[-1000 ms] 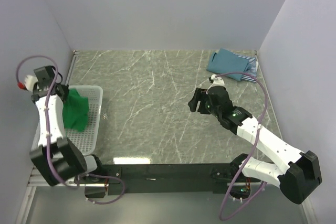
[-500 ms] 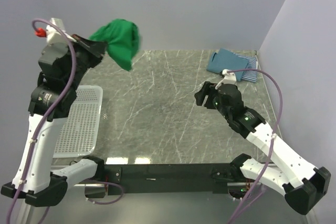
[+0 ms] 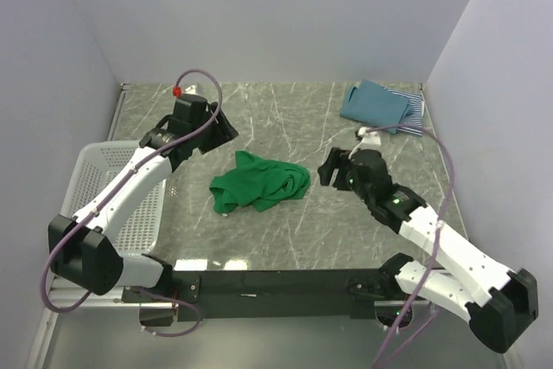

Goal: Fold and stack the tank tops

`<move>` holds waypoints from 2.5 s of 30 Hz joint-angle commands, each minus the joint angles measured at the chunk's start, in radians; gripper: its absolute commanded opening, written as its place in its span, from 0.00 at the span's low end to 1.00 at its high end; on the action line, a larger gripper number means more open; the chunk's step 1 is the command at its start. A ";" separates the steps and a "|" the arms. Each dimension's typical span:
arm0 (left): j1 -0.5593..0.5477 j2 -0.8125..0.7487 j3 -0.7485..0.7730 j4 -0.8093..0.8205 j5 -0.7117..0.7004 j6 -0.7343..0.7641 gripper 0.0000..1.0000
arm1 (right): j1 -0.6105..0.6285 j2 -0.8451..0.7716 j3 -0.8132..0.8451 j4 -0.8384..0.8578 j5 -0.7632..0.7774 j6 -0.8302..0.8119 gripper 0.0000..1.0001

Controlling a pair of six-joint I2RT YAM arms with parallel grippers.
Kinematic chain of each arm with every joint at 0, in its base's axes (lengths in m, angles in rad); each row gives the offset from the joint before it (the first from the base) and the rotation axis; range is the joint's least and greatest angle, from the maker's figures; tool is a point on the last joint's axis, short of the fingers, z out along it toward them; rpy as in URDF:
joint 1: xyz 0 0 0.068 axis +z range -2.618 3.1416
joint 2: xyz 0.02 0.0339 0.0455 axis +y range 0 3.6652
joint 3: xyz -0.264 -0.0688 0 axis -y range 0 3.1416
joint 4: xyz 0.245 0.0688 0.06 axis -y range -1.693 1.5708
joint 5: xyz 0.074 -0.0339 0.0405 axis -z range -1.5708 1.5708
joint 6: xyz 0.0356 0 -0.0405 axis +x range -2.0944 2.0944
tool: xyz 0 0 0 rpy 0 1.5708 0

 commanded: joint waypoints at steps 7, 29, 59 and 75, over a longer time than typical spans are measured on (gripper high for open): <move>-0.056 -0.237 -0.381 0.119 -0.070 -0.168 0.51 | 0.086 0.208 -0.128 0.220 -0.031 0.060 0.77; -0.185 -0.193 -0.689 0.260 -0.242 -0.332 0.59 | 0.521 0.852 0.317 0.174 0.291 0.025 0.73; 0.105 0.275 0.342 0.064 -0.178 0.062 0.01 | 0.457 0.102 0.216 -0.145 0.256 -0.035 0.00; 0.102 0.299 0.343 0.059 -0.034 0.056 0.66 | 0.407 0.237 0.017 -0.036 0.265 0.080 0.62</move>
